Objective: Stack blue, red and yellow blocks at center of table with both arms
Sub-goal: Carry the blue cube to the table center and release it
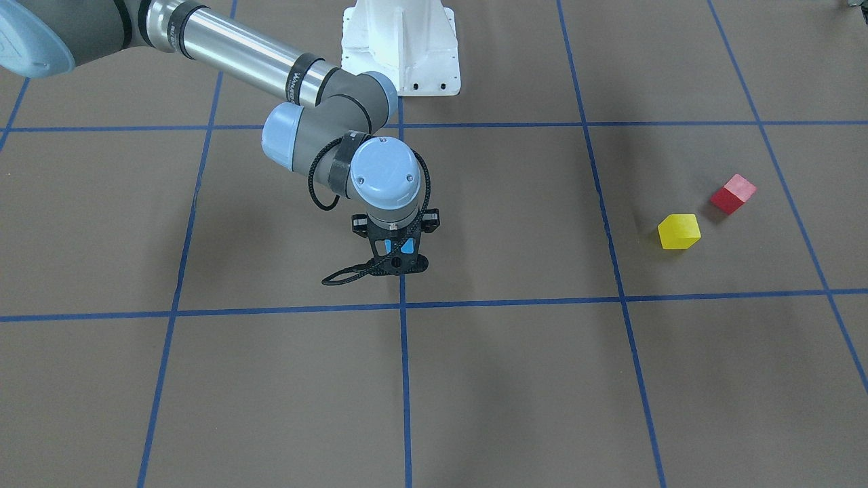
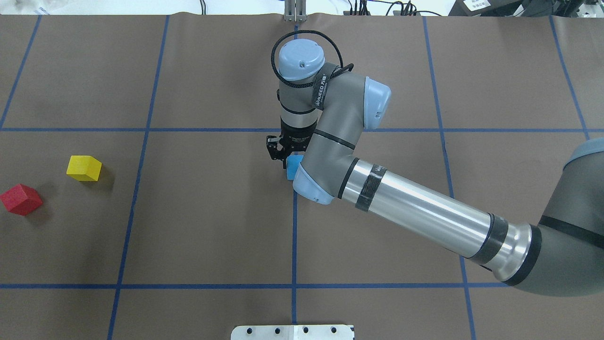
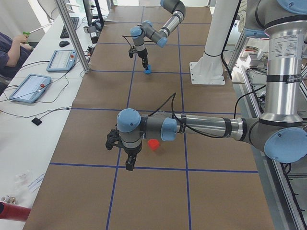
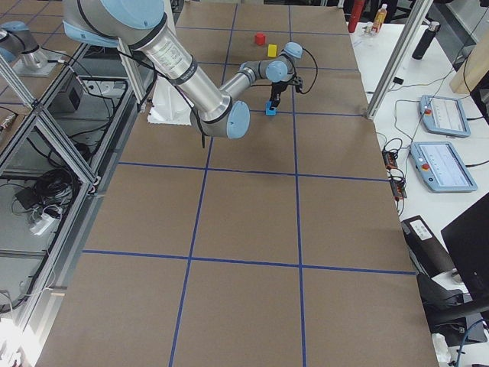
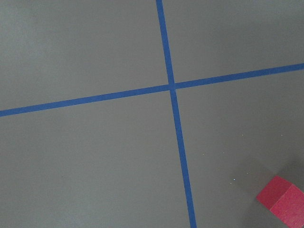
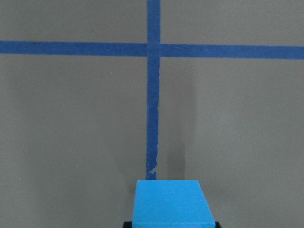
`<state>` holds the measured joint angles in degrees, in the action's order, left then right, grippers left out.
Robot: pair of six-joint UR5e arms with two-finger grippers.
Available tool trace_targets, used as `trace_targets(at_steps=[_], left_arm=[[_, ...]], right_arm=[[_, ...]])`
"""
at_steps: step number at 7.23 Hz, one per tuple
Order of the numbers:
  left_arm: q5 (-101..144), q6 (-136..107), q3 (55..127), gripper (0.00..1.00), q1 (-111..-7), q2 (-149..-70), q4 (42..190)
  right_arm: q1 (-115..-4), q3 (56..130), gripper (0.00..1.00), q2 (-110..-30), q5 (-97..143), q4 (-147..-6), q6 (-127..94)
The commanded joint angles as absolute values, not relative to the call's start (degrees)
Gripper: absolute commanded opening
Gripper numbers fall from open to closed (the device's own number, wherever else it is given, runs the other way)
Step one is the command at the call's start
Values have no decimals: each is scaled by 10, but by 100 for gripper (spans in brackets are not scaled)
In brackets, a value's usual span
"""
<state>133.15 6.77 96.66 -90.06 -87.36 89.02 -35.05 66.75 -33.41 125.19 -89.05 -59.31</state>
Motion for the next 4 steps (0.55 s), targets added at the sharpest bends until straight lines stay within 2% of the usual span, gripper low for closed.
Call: trace_targets(at_steps=[1, 3, 4], left_arm=[[1332, 68, 965, 100, -900, -874, 890], [1333, 51, 973, 100, -897, -875, 891], [1333, -46, 976, 100, -873, -870, 941]], right_arm=[[-351, 669, 100, -329, 1250, -877, -622], [-391, 730, 100, -337, 1265, -896, -621], [-430, 781, 100, -355, 1289, -931, -621]])
